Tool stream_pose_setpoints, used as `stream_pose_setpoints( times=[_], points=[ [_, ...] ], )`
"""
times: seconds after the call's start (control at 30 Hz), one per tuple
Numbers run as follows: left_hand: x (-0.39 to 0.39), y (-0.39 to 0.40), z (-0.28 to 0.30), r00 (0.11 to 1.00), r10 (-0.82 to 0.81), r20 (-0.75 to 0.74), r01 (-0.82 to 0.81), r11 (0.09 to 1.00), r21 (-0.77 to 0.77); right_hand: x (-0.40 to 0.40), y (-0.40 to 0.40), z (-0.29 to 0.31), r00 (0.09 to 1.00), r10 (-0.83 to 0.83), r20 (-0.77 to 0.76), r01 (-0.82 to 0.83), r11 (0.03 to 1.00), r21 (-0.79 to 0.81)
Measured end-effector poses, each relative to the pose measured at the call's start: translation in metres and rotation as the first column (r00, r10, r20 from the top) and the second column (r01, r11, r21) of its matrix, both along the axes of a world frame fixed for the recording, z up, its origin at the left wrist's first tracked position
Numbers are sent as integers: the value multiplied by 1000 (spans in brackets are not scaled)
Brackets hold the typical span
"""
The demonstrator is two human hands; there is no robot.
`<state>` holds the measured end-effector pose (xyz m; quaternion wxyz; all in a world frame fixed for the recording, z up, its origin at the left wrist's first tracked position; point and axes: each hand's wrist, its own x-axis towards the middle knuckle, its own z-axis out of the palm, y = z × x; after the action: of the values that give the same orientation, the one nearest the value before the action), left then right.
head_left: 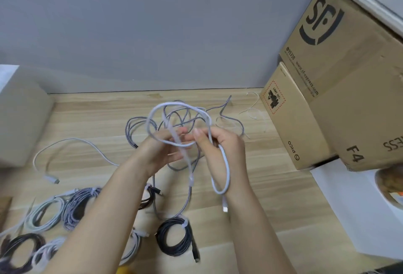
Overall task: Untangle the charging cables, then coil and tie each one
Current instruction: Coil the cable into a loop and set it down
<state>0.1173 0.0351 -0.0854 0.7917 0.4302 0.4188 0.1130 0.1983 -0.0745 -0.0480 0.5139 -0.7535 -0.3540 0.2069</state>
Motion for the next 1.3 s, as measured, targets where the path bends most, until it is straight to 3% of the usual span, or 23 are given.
stream_pose_setpoints(
  times=[0.1, 0.2, 0.33, 0.4, 0.5, 0.63, 0.7, 0.77, 0.87, 0.97, 1.0, 1.07, 1.17, 1.3],
  points=[
    [-24, -12, -11, 999, -29, -37, 33, 994, 106, 6, -23, -15, 993, -114, 24, 116, 985, -128],
    [-30, -29, -14, 996, -94, -6, 94, 991, 95, 12, -41, -11, 968, -230, -105, 218, 969, -117],
    [-23, -51, -8, 959, -268, 86, 261, 961, 88, 9, -55, 2, 965, -204, -165, 188, 976, -108],
    [-18, -57, -3, 951, -309, -12, 306, 932, 193, 6, -59, 9, 962, -205, -179, 190, 977, -95],
    [-18, -61, 4, 914, -333, -234, 405, 791, 459, 0, -64, 17, 962, -209, -177, 198, 977, -76],
    [-35, -65, 15, 839, -275, -468, 499, 733, 462, -10, -65, 21, 959, -173, -224, 171, 985, -30],
    [-43, -70, 23, 816, -289, -501, 540, 691, 481, -16, -63, 23, 940, -144, -309, 154, 988, 8],
    [-48, -80, 36, 810, -332, -484, 575, 611, 544, -20, -60, 26, 886, -103, -452, 148, 987, 66],
    [-54, -91, 52, 759, -439, -481, 651, 472, 595, -25, -57, 33, 732, 23, -681, 173, 960, 218],
    [-54, -100, 59, 715, -379, -588, 678, 169, 715, -31, -56, 38, 634, 127, -763, 214, 919, 331],
    [-55, -101, 60, 754, -342, -561, 630, 137, 764, -32, -56, 38, 642, 130, -756, 213, 916, 339],
    [-55, -102, 66, 800, -366, -475, 560, 174, 810, -29, -55, 35, 704, 119, -700, 206, 909, 362],
    [-57, -97, 72, 828, -478, -293, 468, 301, 831, -25, -57, 32, 879, 75, -472, 111, 929, 353],
    [-58, -91, 77, 815, -549, 185, 298, 671, 679, -22, -58, 33, 924, 161, -347, -42, 944, 327]
  ],
)
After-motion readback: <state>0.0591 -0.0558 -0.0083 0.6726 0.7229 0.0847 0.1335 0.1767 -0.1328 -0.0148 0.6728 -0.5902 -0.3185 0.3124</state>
